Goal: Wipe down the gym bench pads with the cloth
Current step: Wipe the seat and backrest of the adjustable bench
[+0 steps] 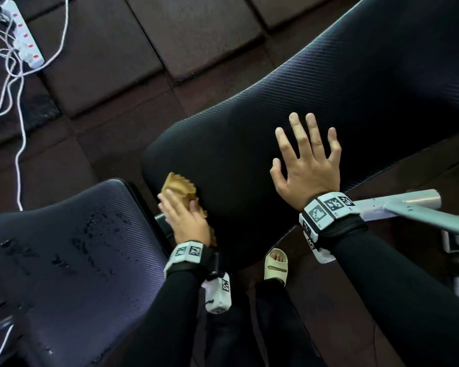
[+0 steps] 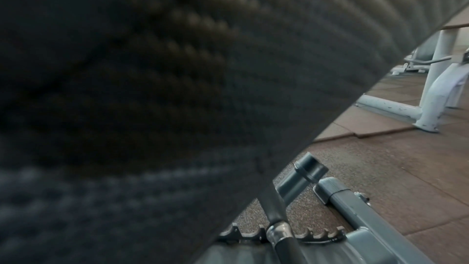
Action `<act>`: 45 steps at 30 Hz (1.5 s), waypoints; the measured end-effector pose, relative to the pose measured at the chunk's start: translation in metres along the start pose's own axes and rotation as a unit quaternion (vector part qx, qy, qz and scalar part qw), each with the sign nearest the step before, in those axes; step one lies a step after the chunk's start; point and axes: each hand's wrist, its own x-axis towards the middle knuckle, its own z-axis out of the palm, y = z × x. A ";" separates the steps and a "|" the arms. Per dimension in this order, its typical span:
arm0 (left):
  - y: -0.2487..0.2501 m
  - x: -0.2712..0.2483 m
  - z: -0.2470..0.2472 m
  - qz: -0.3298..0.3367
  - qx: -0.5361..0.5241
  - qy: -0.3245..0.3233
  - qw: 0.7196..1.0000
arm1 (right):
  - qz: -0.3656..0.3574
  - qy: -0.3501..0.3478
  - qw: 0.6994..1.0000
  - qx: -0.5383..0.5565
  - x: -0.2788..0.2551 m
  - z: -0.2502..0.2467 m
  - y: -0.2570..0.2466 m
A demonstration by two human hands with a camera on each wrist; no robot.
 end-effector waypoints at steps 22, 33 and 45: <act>0.040 -0.004 0.011 0.243 0.057 -0.060 0.967 | 0.003 0.006 1.000 0.000 0.000 0.000 -0.001; 0.045 0.079 -0.018 0.107 0.055 0.009 0.993 | 0.004 0.006 1.000 0.002 0.000 0.000 0.000; 0.196 0.092 -0.011 0.342 0.059 -0.062 0.936 | 0.007 -0.001 1.000 -0.002 0.000 0.001 -0.001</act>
